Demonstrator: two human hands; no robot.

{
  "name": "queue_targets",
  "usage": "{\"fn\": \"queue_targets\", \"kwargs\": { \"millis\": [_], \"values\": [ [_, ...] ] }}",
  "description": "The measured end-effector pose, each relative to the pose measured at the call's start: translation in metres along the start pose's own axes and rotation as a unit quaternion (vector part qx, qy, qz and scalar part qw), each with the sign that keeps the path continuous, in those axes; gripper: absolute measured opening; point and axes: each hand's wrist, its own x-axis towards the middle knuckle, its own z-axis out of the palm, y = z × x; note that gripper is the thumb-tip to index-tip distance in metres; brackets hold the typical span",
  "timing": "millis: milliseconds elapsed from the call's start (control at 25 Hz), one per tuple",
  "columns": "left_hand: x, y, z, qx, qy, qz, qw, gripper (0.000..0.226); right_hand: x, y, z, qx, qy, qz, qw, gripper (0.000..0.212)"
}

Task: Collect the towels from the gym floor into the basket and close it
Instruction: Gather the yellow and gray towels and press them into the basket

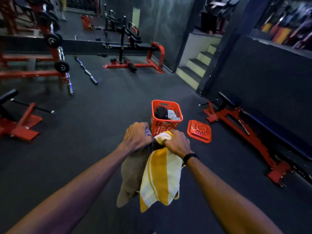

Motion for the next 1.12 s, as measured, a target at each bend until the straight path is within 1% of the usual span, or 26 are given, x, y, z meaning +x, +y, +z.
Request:
{"fn": "queue_targets", "kwargs": {
  "millis": [160, 360, 440, 520, 600, 720, 880, 1040, 1120],
  "values": [
    [0.094, -0.015, 0.022, -0.007, 0.005, 0.018, 1.000, 0.021, 0.089, -0.005, 0.009, 0.003, 0.013, -0.010, 1.000, 0.032],
    [0.234, -0.018, 0.056, -0.004, 0.012, 0.043, 0.999, 0.024, 0.227, 0.002, 0.004, -0.008, 0.055, -0.023, 0.998, 0.027],
    [0.302, -0.011, 0.063, -0.017, 0.011, 0.044, 0.999, 0.022, 0.292, 0.004, -0.015, -0.004, 0.060, -0.025, 0.998, 0.030],
    [0.372, -0.002, 0.065, -0.029, 0.009, 0.073, 0.997, 0.021, 0.356, 0.001, -0.036, -0.004, 0.081, -0.039, 0.996, 0.034],
    [0.437, 0.003, 0.067, -0.061, 0.025, 0.087, 0.994, 0.021, 0.414, -0.003, -0.058, -0.009, 0.119, -0.051, 0.992, 0.035],
    [0.512, 0.012, 0.070, -0.096, 0.046, 0.126, 0.986, 0.021, 0.483, -0.007, -0.082, -0.026, 0.142, -0.053, 0.988, 0.034],
    [0.620, 0.024, 0.085, -0.127, 0.074, 0.182, 0.972, 0.017, 0.585, -0.005, -0.118, -0.012, 0.187, -0.054, 0.981, 0.037],
    [0.715, 0.032, 0.114, -0.160, 0.063, 0.217, 0.961, 0.019, 0.668, 0.003, -0.133, -0.011, 0.217, -0.032, 0.976, 0.034],
    [0.754, 0.034, 0.135, -0.168, 0.038, 0.217, 0.961, 0.018, 0.702, 0.014, -0.134, -0.008, 0.208, -0.007, 0.978, 0.036]
  ]
}}
